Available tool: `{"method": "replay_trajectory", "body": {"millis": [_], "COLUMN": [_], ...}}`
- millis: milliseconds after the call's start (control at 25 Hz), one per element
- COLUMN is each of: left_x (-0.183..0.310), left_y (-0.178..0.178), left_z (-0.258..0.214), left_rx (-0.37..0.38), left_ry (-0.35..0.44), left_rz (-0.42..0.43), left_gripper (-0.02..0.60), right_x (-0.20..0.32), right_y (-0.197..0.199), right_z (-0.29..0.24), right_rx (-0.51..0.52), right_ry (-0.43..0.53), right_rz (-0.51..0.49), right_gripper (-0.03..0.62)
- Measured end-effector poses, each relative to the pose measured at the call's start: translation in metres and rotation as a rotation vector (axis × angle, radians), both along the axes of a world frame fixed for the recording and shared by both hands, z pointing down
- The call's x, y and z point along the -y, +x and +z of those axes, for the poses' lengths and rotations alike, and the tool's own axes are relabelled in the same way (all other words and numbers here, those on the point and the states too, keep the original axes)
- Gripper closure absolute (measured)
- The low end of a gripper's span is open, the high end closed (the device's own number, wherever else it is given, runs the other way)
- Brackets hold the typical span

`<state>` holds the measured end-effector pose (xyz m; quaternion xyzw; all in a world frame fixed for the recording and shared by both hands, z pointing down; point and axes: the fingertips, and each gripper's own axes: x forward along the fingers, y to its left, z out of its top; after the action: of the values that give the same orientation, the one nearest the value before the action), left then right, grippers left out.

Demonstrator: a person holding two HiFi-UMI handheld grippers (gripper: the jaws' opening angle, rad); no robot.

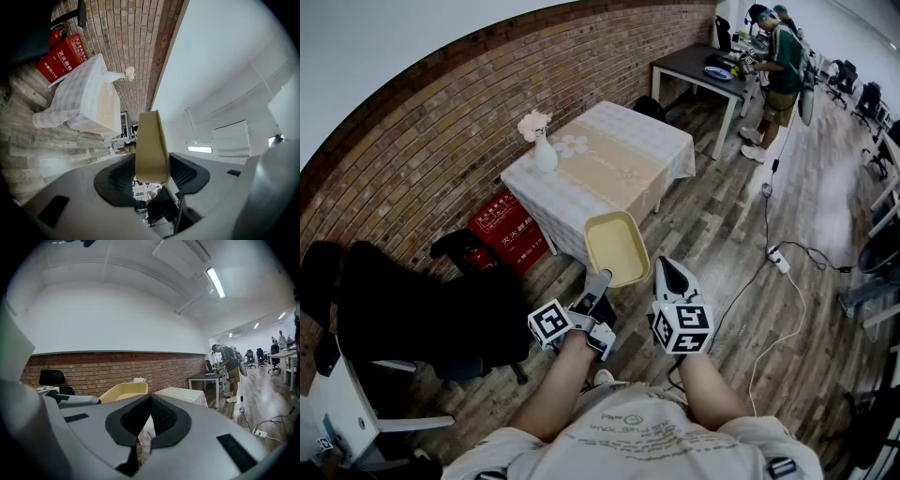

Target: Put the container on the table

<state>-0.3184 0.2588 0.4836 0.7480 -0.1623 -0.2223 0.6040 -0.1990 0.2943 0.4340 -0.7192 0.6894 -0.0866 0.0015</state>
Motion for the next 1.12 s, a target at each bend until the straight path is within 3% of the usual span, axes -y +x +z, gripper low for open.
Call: {"method": "replay_trajectory", "body": {"millis": [120, 640, 880, 1120], "left_x": [0.002, 0.036, 0.042, 0.055], "left_y": [0.001, -0.022, -0.019, -0.013], "left_z": [-0.009, 0.0, -0.006, 0.006], "left_rx": [-0.047, -0.023, -0.073, -0.052], "left_ry": [0.002, 0.005, 0.003, -0.013], "left_rz": [0.019, 0.093, 0.13, 0.129], "left_gripper": [0.353, 0.353, 0.353, 0.353], "right_x": [0.004, 0.025, 0.033, 0.048], "right_y": [-0.007, -0.034, -0.04, -0.039], "right_z": [0.002, 0.004, 0.003, 0.002], "right_rx": [0.0, 0.042, 0.029, 0.006], "right_ry": [0.0, 0.03, 0.035, 0.047], "right_rz": [-0.001, 0.067, 0.077, 0.057], "right_gripper": [0.592, 0.592, 0.592, 0.592]}}
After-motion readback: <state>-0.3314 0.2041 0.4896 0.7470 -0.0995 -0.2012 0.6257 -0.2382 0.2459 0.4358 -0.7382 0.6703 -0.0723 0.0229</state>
